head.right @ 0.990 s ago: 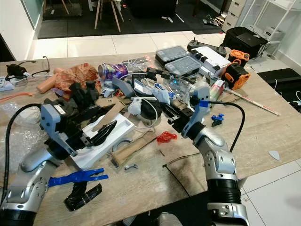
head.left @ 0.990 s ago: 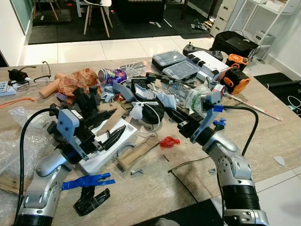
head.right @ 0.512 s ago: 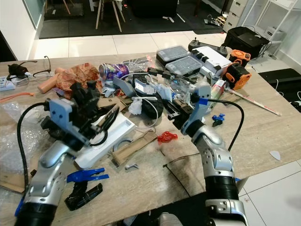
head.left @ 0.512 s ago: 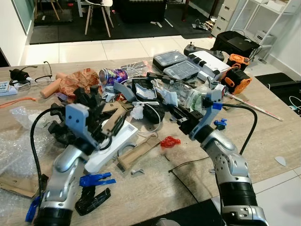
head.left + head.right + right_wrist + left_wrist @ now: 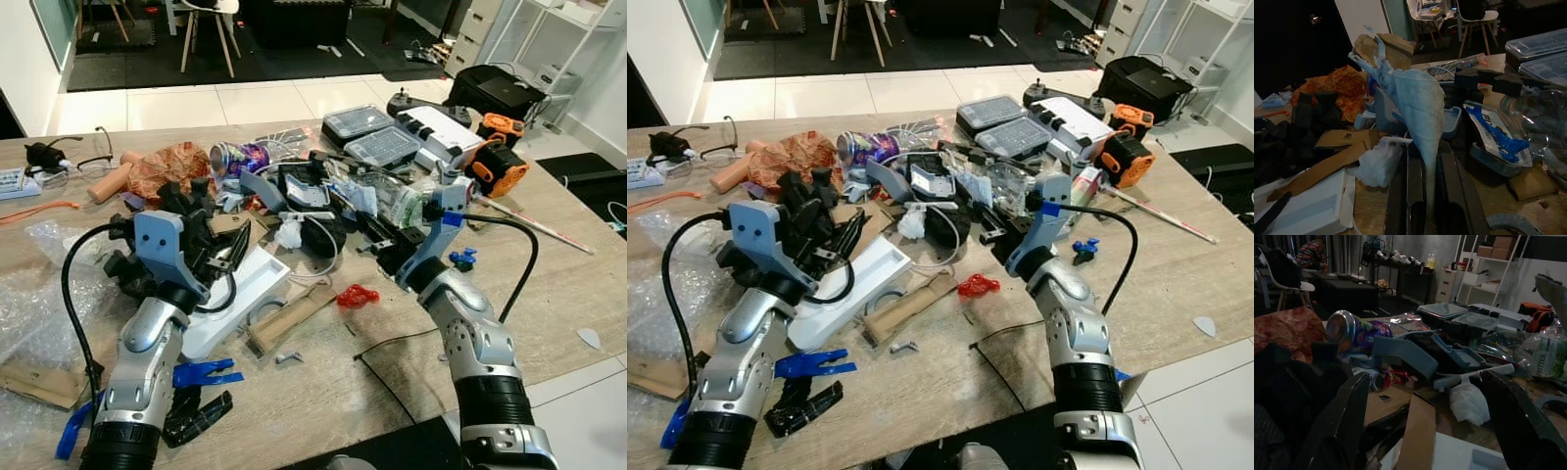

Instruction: Picking trash to rubbish bin

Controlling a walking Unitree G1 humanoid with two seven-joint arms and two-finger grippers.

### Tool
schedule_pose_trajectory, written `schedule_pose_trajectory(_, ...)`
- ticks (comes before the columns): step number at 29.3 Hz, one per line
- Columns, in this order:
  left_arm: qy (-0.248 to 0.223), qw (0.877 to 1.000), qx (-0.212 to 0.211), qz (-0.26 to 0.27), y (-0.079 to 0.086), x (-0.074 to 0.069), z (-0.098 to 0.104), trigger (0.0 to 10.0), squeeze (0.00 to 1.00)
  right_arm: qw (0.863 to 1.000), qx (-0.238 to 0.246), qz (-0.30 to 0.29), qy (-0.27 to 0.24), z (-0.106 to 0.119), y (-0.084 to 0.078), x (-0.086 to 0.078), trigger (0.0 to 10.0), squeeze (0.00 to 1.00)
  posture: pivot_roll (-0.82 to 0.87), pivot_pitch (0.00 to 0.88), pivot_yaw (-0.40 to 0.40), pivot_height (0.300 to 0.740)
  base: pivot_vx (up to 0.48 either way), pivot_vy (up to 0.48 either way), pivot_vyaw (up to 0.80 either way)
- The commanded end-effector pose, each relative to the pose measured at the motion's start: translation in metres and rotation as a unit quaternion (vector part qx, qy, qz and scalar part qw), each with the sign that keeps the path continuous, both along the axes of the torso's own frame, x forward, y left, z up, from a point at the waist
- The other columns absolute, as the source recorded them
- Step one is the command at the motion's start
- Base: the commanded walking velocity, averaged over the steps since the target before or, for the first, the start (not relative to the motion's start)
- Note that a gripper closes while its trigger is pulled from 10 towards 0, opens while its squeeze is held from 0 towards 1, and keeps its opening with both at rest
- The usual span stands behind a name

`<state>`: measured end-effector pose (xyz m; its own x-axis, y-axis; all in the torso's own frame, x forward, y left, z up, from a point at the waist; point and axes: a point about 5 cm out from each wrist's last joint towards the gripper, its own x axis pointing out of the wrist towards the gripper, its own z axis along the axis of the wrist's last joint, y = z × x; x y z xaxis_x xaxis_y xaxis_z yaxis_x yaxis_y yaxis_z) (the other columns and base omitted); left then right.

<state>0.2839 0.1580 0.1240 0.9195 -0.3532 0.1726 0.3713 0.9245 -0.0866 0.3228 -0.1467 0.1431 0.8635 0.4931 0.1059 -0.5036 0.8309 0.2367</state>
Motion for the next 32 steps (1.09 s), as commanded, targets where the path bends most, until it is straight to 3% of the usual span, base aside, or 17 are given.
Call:
schedule_pose_trajectory(1,0.0,1.0,0.002,-0.008,-0.0061,0.0011,-0.0015,10.0,0.0,1.0,-0.004,-0.004,0.0,-0.0006,-0.0011,0.0015,10.0,0.0,0.03,0.0,-0.049,0.74,-0.315,0.0,0.0)
schedule_pose_trajectory(32,-0.003,1.0,0.002,-0.022,-0.0089,0.0009,-0.0016,10.0,0.0,1.0,-0.003,0.0,0.012,-0.0048,0.001,0.003,10.0,0.0,0.03,0.0,-0.049,0.74,-0.391,0.0,0.0)
